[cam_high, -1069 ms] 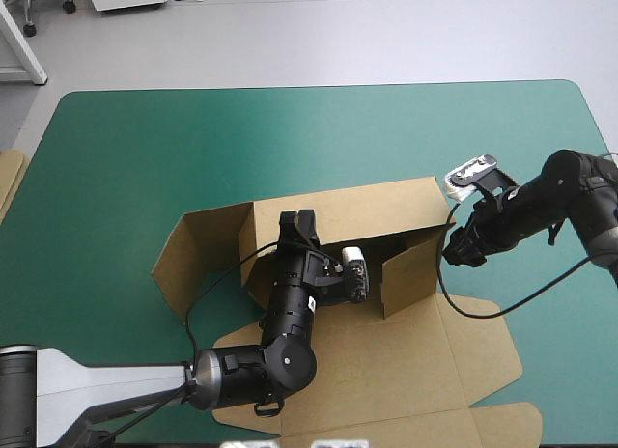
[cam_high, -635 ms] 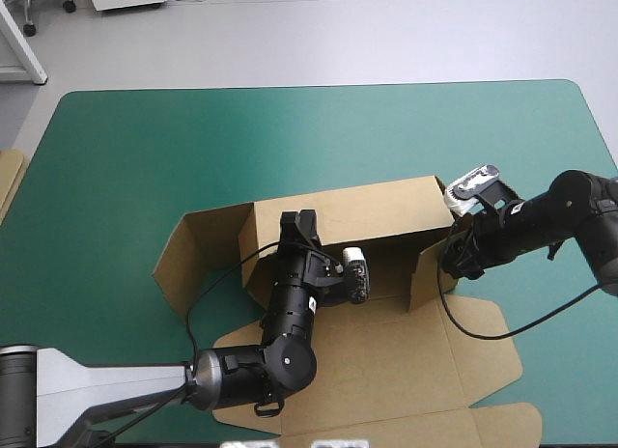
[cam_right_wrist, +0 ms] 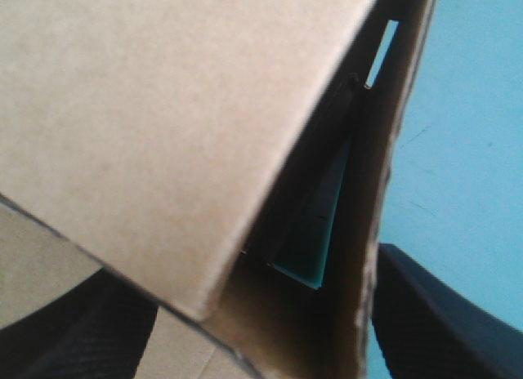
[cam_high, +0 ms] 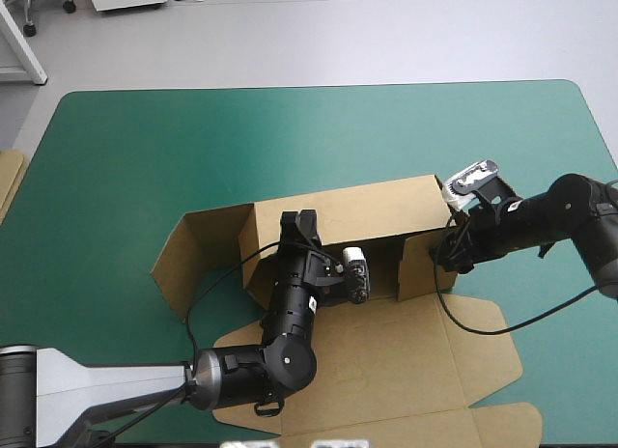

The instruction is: Fold the box

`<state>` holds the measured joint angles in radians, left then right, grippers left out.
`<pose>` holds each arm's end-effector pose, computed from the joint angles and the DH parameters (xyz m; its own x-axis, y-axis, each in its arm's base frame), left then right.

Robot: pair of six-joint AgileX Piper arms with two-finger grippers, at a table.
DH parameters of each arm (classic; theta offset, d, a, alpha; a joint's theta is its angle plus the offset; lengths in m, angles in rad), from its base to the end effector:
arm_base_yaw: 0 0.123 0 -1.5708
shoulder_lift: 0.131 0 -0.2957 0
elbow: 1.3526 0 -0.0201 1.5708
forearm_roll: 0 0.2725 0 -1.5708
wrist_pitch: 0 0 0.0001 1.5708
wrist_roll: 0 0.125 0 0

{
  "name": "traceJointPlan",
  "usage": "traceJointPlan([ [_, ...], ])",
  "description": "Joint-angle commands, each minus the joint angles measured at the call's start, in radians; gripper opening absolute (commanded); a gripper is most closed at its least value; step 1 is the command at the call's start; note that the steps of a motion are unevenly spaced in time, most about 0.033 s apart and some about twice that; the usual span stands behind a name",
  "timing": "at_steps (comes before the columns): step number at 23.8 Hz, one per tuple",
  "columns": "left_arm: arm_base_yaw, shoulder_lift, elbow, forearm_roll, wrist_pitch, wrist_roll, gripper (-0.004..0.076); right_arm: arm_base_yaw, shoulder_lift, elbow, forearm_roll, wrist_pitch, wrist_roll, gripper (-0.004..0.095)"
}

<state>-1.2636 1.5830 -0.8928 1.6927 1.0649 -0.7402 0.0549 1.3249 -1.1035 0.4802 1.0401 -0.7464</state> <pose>0.2049 -0.2869 0.2543 0.1485 0.9776 -0.1493 0.2092 0.1165 0.9709 0.2855 0.0656 0.2970 -0.6888 -0.4691 -0.5527 -0.6193 0.7771 0.1124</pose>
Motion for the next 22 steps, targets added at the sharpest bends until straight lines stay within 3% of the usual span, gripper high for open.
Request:
traceJointPlan([
  [1,-0.007,-0.029,-0.02,0.016,-0.046,-0.017,-0.001,0.0,-0.037,0.04,0.071,-0.1,-0.018,0.0655],
  [9,-0.007,-0.029,-0.02,0.016,-0.059,-0.017,-0.001,0.0,-0.086,0.173,0.129,-0.282,-0.049,0.0627],
  [15,-0.007,-0.029,-0.02,0.016,-0.061,-0.017,-0.001,0.088,-0.086,0.173,0.125,-0.365,-0.052,0.0608],
  [18,-0.007,-0.029,-0.02,0.016,-0.061,-0.017,-0.001,0.13,-0.086,0.173,0.123,-0.401,-0.045,0.0526],
  [22,-0.007,-0.029,-0.02,0.016,-0.061,-0.017,-0.001,0.14,-0.086,0.173,0.116,-0.415,-0.011,0.0314],
])
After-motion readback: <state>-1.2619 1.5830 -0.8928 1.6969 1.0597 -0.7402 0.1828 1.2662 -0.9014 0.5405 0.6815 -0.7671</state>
